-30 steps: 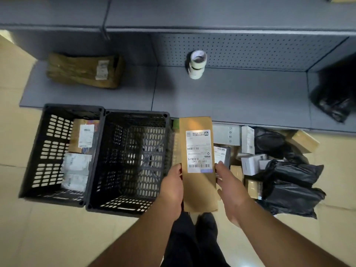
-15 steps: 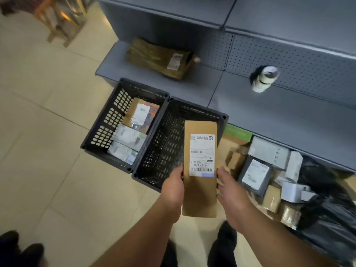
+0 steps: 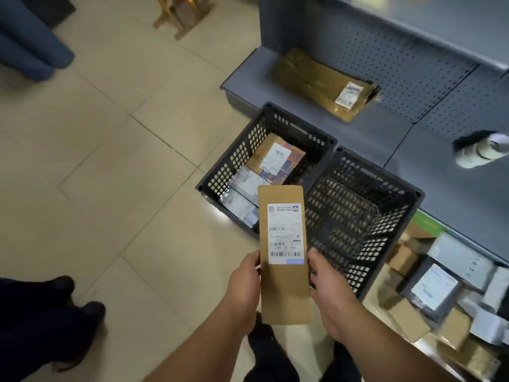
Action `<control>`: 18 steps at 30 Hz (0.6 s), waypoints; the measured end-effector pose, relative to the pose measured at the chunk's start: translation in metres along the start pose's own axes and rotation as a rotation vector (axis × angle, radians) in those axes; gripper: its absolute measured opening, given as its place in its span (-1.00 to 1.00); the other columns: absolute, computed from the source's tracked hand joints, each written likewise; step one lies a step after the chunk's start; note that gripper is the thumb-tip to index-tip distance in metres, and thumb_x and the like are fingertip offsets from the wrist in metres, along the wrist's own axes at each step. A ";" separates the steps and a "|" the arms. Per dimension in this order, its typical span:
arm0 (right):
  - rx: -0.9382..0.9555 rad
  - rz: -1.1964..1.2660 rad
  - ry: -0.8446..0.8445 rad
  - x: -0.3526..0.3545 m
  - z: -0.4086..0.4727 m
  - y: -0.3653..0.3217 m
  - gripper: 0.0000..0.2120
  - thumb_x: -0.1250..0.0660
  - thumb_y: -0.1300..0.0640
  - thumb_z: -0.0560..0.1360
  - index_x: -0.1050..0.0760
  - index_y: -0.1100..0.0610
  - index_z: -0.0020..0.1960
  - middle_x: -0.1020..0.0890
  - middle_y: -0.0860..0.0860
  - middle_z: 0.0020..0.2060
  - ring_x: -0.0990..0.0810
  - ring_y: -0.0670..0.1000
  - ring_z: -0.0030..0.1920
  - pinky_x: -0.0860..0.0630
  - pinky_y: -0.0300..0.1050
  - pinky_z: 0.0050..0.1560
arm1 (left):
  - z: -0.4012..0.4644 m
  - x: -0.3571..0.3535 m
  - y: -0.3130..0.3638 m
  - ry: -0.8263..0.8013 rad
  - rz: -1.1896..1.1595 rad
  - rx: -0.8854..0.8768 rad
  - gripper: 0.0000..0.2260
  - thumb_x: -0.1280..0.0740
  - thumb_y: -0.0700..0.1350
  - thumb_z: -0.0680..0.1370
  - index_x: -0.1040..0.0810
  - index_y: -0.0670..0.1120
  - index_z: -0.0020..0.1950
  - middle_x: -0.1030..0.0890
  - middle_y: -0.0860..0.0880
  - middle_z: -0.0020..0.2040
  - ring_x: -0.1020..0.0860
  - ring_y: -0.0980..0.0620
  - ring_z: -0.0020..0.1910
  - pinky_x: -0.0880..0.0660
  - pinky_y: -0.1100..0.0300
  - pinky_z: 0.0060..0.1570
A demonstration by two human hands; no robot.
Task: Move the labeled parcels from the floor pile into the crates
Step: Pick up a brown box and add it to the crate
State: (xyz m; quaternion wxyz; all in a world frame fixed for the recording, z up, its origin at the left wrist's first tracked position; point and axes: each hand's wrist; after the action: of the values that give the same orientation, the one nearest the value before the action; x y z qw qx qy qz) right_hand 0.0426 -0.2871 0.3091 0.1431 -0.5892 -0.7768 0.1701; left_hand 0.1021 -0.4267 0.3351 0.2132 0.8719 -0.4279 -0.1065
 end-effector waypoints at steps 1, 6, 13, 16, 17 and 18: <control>-0.006 -0.009 -0.016 -0.013 0.000 -0.002 -0.63 -0.21 -0.38 0.52 -0.67 -0.18 -0.06 -0.68 -0.15 0.04 -0.59 -0.02 0.12 -0.46 0.14 0.35 | 0.001 0.012 0.004 -0.002 -0.007 0.004 -0.63 -0.13 0.08 0.64 -0.74 0.23 -0.07 -0.74 0.15 -0.01 -0.64 0.10 0.11 -0.52 0.13 -0.05; -0.029 -0.043 -0.061 -0.063 0.010 -0.016 -0.60 -0.21 -0.40 0.50 -0.67 -0.18 -0.01 -0.68 -0.12 0.07 -0.60 0.00 0.12 -0.48 0.17 0.33 | 0.015 0.053 0.027 0.034 -0.017 -0.019 -0.60 -0.08 0.06 0.67 -0.74 0.23 0.00 -0.73 0.18 0.03 -0.64 0.14 0.11 -0.51 0.17 0.00; -0.055 -0.073 -0.128 -0.106 0.042 -0.053 -0.61 -0.16 -0.46 0.40 -0.65 -0.37 0.02 -0.72 -0.19 0.03 -0.66 0.00 0.13 -0.58 0.11 0.20 | 0.048 0.075 0.072 0.113 -0.022 0.014 -0.66 -0.12 0.05 0.67 -0.69 0.07 0.17 -0.72 0.11 0.11 -0.58 0.04 0.22 -0.45 -0.04 0.34; -0.077 -0.049 -0.159 -0.119 0.056 -0.075 -0.57 -0.16 -0.48 0.34 -0.65 -0.36 0.03 -0.70 -0.20 0.06 -0.66 -0.04 0.13 -0.56 0.09 0.23 | 0.067 0.077 0.096 0.138 -0.001 0.024 -0.66 -0.11 0.01 0.68 -0.68 0.02 0.18 -0.72 0.07 0.11 -0.60 0.00 0.21 -0.46 -0.06 0.35; -0.083 -0.046 -0.162 -0.123 0.059 -0.083 -0.56 -0.16 -0.48 0.36 -0.65 -0.35 0.05 -0.69 -0.21 0.06 -0.65 -0.06 0.13 -0.56 0.06 0.22 | 0.074 0.077 0.105 0.136 0.011 0.022 -0.66 -0.11 0.01 0.68 -0.68 0.02 0.17 -0.73 0.07 0.08 -0.60 -0.01 0.21 -0.46 -0.05 0.34; -0.089 -0.042 -0.158 -0.126 0.063 -0.091 -0.55 -0.15 -0.46 0.40 -0.63 -0.33 0.10 -0.68 -0.20 0.09 -0.64 -0.06 0.13 -0.55 0.06 0.22 | 0.081 0.077 0.113 0.130 0.024 0.018 -0.66 -0.11 0.00 0.68 -0.69 0.01 0.15 -0.74 0.09 0.04 -0.61 -0.01 0.20 -0.46 -0.05 0.33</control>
State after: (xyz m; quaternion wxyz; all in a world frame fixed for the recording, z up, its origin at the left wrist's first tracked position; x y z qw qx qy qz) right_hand -0.0294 -0.4367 0.2886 0.0588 -0.5631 -0.8048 0.1783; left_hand 0.0396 -0.5716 0.3150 0.2342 0.8735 -0.4246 -0.0431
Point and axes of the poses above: each hand's wrist, its own z-axis towards the middle knuckle, its own x-axis out of the back of the hand, y = z × x
